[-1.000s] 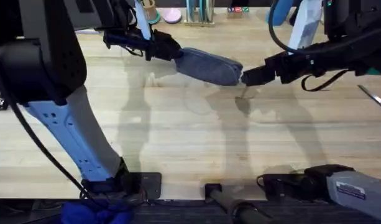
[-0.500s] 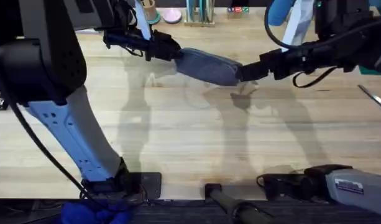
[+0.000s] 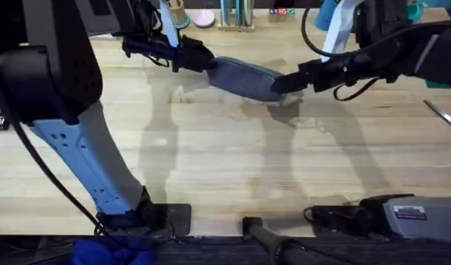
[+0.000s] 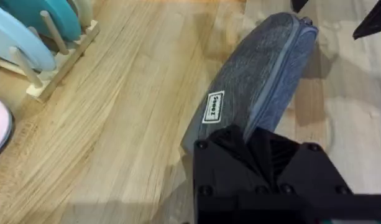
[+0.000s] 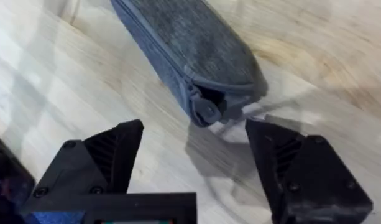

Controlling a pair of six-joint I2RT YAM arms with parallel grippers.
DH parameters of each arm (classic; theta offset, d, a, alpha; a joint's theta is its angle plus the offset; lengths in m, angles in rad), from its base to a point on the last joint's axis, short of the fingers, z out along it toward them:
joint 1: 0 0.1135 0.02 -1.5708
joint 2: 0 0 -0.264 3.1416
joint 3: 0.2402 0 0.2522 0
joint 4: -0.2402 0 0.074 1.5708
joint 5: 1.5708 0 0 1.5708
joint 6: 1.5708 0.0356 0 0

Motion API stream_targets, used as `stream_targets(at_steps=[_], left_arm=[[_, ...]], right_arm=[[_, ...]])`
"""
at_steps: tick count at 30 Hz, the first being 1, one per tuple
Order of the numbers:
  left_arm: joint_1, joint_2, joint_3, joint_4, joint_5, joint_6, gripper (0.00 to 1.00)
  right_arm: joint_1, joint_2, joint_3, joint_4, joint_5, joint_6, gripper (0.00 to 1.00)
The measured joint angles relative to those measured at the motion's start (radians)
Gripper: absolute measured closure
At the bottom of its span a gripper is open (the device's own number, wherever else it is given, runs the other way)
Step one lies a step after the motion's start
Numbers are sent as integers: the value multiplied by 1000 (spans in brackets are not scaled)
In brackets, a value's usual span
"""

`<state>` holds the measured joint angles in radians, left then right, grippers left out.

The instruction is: Unzip the bag, pick up the pens from the table one at a time and place them inside, then zip the bag closed.

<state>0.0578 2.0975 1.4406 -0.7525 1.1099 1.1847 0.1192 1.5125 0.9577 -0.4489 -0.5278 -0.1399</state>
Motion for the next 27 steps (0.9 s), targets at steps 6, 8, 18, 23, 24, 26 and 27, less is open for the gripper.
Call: stream_targets(at_steps=[6, 8, 18, 23, 24, 26, 27], left_arm=[[0, 0, 0, 0, 0, 0, 960], [0, 0, 0, 0, 0, 0, 960], [0, 0, 0, -2, 0, 0, 960], [0, 0, 0, -2, 0, 0, 959], [0, 0, 0, -2, 0, 0, 960], [0, 0, 0, -2, 0, 0, 960], [0, 0, 0, -2, 0, 0, 960]], right_arm=[[0, 39, 0, 26, -41, 14, 6], [0, 49, 0, 38, -45, 19, 6], [0, 68, 0, 88, -59, 32, 6], [2, 105, 0, 112, -72, 37, 6], [4, 115, 0, 128, -72, 46, 6], [5, 115, 0, 131, -74, 54, 6], [5, 115, 0, 131, -76, 58, 6]])
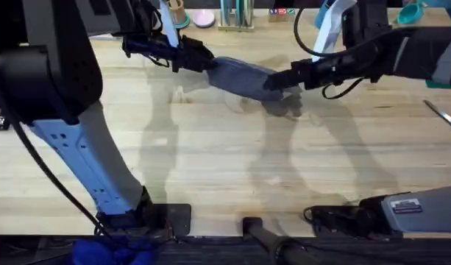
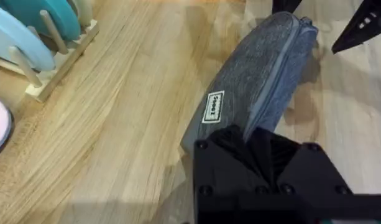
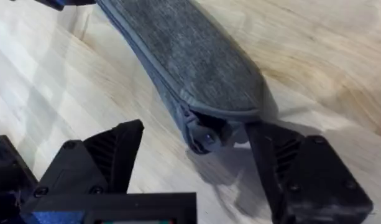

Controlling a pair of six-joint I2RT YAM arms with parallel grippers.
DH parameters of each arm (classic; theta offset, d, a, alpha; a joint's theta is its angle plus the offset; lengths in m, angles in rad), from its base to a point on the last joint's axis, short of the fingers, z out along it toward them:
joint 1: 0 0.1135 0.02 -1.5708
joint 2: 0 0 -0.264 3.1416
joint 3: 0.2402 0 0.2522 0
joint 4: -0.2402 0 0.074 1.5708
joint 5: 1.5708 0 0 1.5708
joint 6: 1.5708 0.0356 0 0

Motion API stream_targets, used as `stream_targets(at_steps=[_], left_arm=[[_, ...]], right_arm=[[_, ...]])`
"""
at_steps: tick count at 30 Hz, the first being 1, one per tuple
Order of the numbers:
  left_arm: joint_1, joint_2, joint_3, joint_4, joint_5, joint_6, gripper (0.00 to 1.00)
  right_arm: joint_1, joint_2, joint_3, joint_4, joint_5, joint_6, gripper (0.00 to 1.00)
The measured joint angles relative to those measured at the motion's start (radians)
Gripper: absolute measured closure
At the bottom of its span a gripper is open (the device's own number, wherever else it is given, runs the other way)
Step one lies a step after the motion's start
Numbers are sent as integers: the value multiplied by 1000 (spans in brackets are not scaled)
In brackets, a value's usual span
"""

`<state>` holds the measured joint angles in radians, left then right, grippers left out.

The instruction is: Unzip the bag, pick up the pens from the table one at a time and place them inside, then zip the bag closed.

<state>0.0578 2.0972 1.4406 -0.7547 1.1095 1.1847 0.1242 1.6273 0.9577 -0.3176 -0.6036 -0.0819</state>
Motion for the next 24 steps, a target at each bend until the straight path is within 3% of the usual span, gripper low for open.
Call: stream_targets(at_steps=[24], left_arm=[[0, 0, 0, 0, 0, 0, 960]], right_arm=[[3, 0, 2, -9, -42, 20, 6]])
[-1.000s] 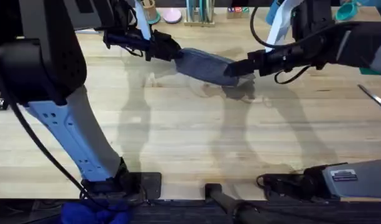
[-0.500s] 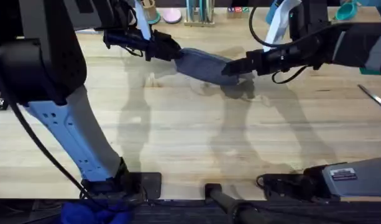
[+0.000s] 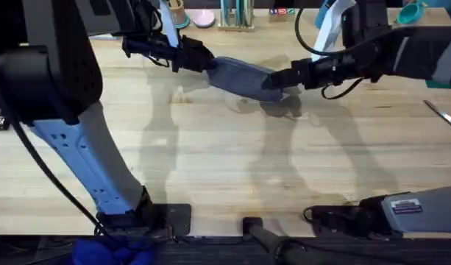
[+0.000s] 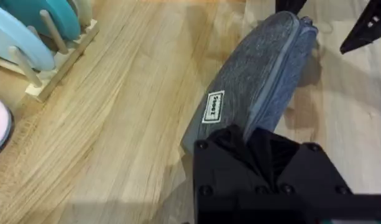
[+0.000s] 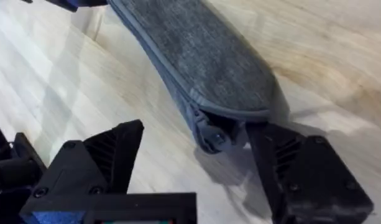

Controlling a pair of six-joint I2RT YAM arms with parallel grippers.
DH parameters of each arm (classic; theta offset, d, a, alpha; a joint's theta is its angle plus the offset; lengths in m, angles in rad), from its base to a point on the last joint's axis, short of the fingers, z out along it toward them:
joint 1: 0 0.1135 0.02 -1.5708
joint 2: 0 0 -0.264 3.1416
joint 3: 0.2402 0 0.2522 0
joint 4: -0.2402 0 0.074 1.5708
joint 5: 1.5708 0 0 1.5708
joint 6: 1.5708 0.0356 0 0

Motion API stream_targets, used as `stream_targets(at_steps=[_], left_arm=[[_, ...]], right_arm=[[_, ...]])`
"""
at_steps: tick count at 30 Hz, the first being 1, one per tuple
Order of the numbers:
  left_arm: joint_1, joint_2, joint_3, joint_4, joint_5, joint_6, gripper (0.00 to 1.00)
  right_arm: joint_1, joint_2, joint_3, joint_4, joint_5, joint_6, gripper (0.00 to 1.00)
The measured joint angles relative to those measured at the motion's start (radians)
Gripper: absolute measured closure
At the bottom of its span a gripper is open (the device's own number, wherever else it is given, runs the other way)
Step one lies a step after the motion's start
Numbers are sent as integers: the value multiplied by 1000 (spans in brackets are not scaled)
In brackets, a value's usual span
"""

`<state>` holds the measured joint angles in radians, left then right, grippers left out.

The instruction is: Unzip the bag, pick up the pens from the table one at a time and place them inside, then zip the bag closed.

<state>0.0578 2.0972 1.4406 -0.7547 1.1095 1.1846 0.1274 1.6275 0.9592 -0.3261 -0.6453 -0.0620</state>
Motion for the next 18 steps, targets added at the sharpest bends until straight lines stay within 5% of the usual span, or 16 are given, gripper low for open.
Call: stream_targets(at_steps=[18], left_arm=[[0, 0, 0, 0, 0, 0, 960]], right_arm=[[18, -48, 20, -40, -37, 3, 5]])
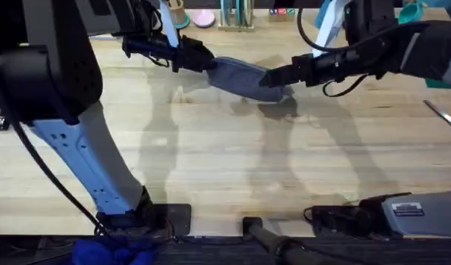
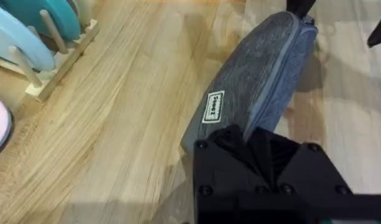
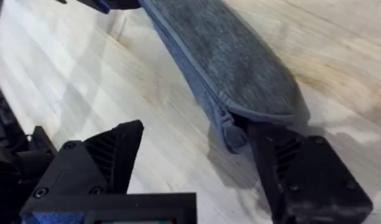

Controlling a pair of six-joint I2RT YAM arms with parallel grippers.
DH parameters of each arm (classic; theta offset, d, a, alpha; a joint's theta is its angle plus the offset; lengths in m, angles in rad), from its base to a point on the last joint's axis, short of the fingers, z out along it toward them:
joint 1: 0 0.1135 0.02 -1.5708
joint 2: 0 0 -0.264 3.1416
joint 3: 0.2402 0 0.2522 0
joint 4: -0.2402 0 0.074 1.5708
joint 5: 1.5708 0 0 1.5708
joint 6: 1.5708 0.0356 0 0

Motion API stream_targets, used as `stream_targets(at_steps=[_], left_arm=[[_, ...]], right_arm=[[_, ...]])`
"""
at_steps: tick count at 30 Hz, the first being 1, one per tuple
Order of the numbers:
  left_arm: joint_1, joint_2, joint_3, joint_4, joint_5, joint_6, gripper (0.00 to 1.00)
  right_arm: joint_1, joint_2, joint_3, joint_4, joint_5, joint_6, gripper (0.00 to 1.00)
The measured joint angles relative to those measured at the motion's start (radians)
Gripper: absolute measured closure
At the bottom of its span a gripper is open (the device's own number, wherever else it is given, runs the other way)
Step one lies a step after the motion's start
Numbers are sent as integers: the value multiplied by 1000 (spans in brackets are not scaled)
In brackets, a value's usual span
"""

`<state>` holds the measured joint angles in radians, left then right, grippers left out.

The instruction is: Unzip the bag, pick up the pens from the table one at a time and place them inside, then zip the bag closed.

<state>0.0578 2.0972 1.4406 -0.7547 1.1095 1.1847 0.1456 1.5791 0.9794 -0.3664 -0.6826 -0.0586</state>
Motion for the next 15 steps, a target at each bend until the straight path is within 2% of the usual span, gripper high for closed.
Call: stream_targets(at_steps=[15], left_arm=[[0, 0, 0, 0, 0, 0, 958]], right_arm=[[0, -18, 55, -78, -74, 4, 6]])
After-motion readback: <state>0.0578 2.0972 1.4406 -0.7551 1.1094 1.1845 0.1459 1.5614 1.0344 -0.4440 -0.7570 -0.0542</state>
